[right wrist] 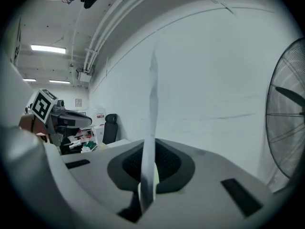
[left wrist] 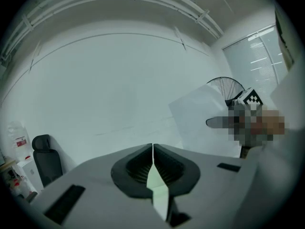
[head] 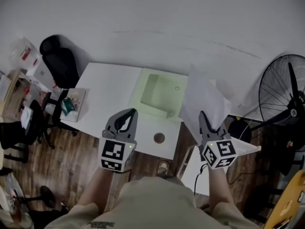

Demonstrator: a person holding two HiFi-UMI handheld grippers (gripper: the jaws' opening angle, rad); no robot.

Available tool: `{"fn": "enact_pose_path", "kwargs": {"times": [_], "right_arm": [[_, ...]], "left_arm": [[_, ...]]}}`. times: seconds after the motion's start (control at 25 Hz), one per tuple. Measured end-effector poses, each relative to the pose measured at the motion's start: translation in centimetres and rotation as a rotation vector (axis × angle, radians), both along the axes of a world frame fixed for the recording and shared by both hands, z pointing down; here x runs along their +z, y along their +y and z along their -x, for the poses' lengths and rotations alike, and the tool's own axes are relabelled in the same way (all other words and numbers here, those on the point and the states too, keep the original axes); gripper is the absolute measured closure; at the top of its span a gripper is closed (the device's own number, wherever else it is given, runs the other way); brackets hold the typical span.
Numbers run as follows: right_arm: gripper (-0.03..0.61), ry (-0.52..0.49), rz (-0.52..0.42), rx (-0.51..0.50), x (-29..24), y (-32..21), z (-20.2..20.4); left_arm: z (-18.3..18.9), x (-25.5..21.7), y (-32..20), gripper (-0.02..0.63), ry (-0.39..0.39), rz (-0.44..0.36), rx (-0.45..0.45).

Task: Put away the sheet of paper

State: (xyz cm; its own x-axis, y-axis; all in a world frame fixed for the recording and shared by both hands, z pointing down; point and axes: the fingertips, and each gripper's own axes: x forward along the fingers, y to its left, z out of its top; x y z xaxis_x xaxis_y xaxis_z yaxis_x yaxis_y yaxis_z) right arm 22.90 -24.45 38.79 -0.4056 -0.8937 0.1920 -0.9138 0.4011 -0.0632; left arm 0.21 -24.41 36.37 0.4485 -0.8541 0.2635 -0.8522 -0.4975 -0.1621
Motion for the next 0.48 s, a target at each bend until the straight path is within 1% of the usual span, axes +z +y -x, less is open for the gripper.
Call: {"fn": "enact_pose_path", "kwargs": {"times": [0.16,0.32,0.48], "right_arm": [[0.555,-0.015,0.059,-0.023,2.7,-3.1,0.1],[0.555,-0.043,0.133,-0.031,5.4,-5.7,0.3],[0.555,-0.038,0.193,-0.017,7.7,-8.2,0.3]], "left_arm": [[0.6,1.6,-1.9,0.589,0.018,0.023,-0.039],[1.2,4.0,-3.6,0.589,-0.007,0.072,-0.063],[1.7,6.6,-5.8,0.589,-0.028,0.127,-0.073]]}}
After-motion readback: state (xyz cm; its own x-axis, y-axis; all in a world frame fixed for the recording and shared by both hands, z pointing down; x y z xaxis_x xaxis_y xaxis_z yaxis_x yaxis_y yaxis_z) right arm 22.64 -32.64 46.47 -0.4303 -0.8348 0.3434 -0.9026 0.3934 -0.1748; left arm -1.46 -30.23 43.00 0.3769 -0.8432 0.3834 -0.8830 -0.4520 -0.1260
